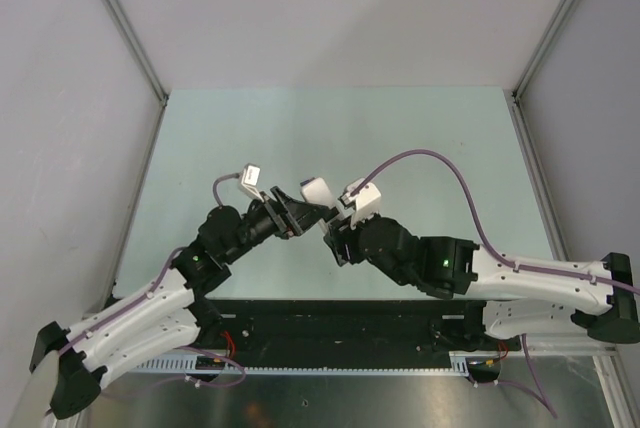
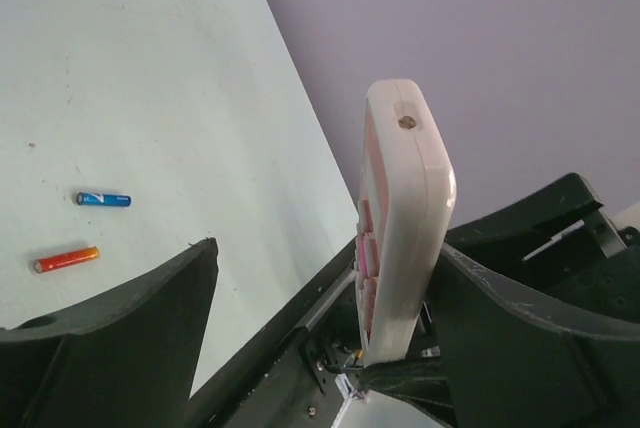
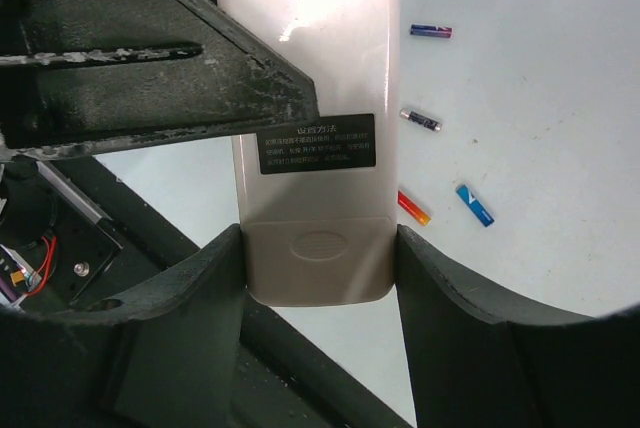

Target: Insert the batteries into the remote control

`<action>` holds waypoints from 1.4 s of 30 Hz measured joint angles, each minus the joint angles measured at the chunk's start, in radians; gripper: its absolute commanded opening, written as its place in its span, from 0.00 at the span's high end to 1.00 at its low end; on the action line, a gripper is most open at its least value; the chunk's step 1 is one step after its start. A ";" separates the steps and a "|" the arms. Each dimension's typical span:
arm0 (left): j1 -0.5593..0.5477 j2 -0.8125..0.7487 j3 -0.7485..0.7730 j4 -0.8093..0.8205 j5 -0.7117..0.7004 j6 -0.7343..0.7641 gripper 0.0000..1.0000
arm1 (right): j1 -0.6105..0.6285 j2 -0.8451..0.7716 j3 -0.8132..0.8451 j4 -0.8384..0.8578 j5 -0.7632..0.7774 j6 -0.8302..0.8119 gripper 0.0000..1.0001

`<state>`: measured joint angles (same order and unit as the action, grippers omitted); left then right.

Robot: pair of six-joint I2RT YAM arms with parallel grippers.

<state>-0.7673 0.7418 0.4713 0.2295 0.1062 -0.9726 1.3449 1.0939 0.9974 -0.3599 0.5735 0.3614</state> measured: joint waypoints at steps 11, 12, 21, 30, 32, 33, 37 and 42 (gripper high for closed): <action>-0.057 0.078 0.020 0.001 -0.075 -0.048 0.32 | 0.002 0.018 0.000 -0.018 0.031 0.002 0.67; -0.059 0.083 0.023 0.000 -0.076 -0.048 0.33 | 0.002 0.020 0.000 -0.019 0.031 0.002 0.67; -0.064 0.090 0.028 0.018 -0.090 -0.048 0.59 | 0.002 0.028 0.000 -0.008 0.024 0.003 0.67; -0.068 0.101 0.028 0.067 -0.103 -0.048 0.60 | 0.002 0.037 0.000 -0.003 0.012 0.009 0.67; -0.068 0.109 0.028 0.075 -0.103 -0.048 0.60 | 0.002 0.041 0.000 -0.002 0.010 0.012 0.67; -0.068 0.113 0.028 0.077 -0.104 -0.048 0.60 | 0.002 0.042 0.000 -0.002 0.008 0.013 0.67; -0.068 0.119 0.028 0.089 -0.103 -0.050 0.64 | 0.002 0.042 0.002 -0.002 0.007 0.020 0.67; -0.068 0.122 0.026 0.104 -0.096 -0.057 0.74 | 0.002 0.042 0.002 -0.002 0.008 0.029 0.67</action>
<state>-0.8356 0.8635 0.4976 0.3336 0.0105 -1.0294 1.3472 1.1355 0.9993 -0.3614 0.5819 0.3904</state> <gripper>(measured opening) 0.322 0.599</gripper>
